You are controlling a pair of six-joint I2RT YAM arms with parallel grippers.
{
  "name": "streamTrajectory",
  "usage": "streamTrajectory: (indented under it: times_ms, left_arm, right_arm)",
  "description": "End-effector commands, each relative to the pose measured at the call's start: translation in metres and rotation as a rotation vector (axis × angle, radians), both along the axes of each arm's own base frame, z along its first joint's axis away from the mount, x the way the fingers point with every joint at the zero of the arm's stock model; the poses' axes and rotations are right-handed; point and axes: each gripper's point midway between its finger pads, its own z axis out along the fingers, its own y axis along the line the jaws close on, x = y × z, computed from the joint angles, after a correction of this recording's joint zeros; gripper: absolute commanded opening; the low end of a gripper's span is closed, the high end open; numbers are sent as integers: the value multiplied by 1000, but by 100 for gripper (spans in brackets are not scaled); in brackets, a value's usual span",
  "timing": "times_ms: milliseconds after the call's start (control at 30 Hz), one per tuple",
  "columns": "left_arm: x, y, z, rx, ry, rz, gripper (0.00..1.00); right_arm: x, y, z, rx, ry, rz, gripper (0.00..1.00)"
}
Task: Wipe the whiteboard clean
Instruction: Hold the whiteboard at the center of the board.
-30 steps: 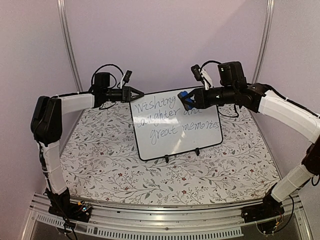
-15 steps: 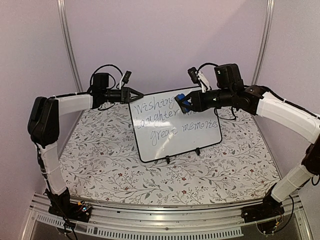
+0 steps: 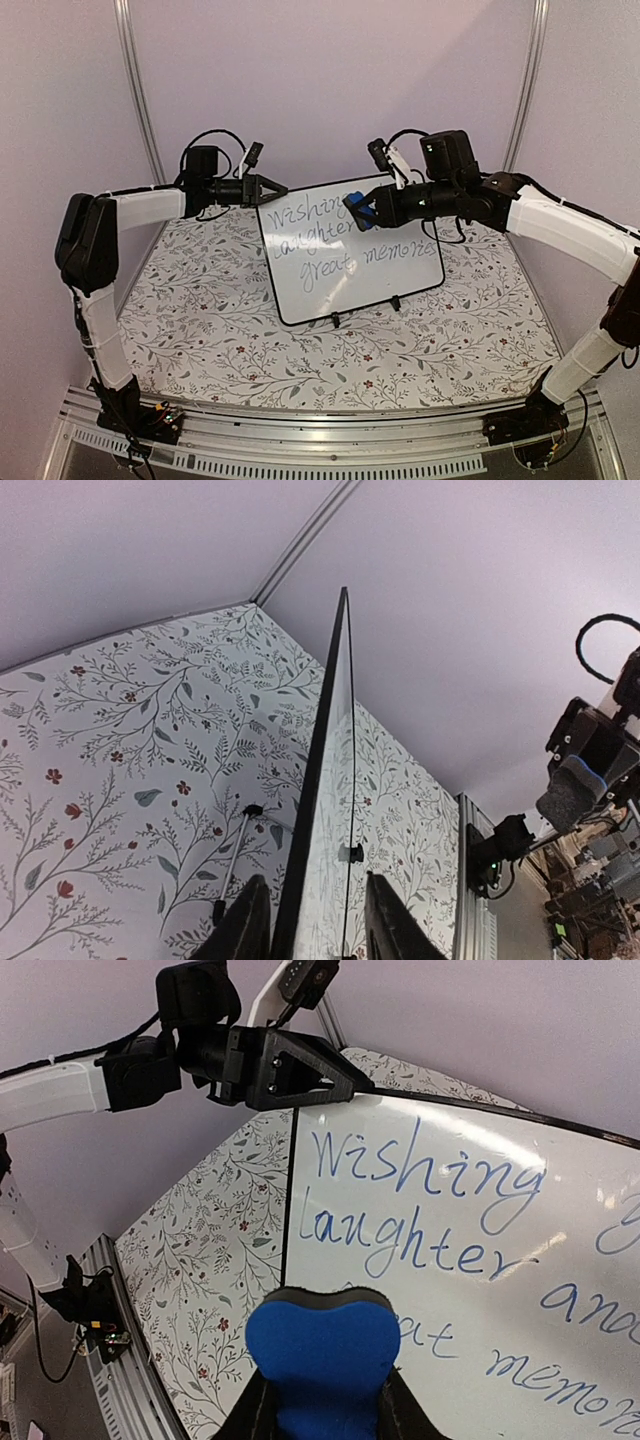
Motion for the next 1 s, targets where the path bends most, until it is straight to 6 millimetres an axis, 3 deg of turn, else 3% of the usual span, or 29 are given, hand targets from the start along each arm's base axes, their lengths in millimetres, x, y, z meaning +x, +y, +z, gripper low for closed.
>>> streamTrajectory:
  times_ms: [0,433,700,967]
  left_arm:
    - [-7,-5,5,0,-1,-12,32]
    - [-3,-4,-9,14,34,-9,24]
    - [-5,-7,-9,8,41,-18,0]
    - [-20,-20,-1,0,28,39,0]
  right_arm:
    - [5,6,16,30,-40,-9,23]
    - [8,11,6,26,-28,-7,24]
    - [13,15,1,19,-22,-11,24]
    - [21,19,-1,-47,-48,-54,23]
